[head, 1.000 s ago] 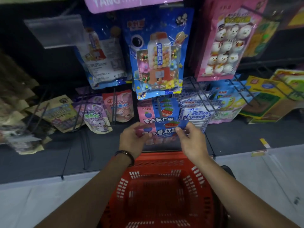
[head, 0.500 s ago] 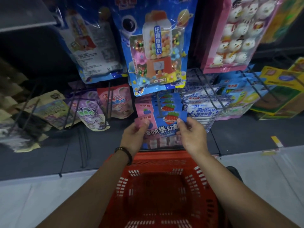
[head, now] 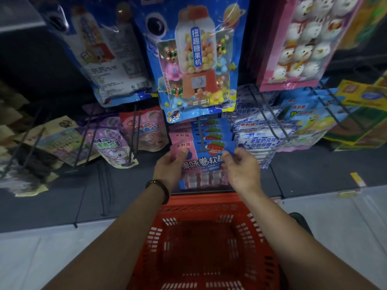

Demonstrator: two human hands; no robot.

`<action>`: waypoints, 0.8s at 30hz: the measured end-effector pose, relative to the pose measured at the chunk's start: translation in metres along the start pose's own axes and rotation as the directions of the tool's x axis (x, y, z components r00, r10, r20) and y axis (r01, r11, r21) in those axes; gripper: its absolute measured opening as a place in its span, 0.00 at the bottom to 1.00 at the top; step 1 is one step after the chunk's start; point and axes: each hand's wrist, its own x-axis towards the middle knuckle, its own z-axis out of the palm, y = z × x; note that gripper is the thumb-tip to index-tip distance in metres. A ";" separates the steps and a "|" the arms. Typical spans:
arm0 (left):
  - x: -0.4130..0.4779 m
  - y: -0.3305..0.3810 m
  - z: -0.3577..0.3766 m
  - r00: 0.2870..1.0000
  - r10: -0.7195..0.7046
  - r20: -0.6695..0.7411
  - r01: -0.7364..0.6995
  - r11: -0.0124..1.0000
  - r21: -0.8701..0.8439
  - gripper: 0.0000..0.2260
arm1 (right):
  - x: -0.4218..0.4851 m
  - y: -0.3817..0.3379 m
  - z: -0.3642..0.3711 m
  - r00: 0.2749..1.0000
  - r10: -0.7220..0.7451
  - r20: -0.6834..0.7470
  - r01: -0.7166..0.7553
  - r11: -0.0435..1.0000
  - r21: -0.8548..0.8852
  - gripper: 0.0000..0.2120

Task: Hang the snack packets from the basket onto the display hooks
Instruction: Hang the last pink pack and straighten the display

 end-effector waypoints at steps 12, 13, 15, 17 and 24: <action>0.022 -0.001 0.015 0.986 -0.050 -0.157 0.059 0.997 0.052 0.39 | -0.017 0.001 0.014 0.987 -0.128 0.093 0.139 0.982 -0.130 0.26; 0.014 -0.001 0.017 0.981 -0.036 -0.193 0.050 0.996 0.071 0.36 | -0.018 0.004 0.014 0.983 -0.128 0.129 0.148 0.976 -0.157 0.28; -0.006 -0.008 0.027 0.977 -0.017 -0.215 0.045 0.991 0.123 0.35 | -0.021 0.006 0.013 0.971 -0.120 0.205 0.164 0.963 -0.212 0.30; -0.029 -0.023 0.039 0.986 0.039 -0.164 0.000 0.972 0.236 0.32 | -0.026 0.009 0.010 0.960 -0.112 0.257 0.186 0.941 -0.284 0.34; -0.036 -0.049 0.049 0.968 0.243 0.066 -0.247 0.869 0.429 0.48 | -0.035 0.031 0.015 0.919 -0.126 0.373 0.269 0.893 -0.361 0.46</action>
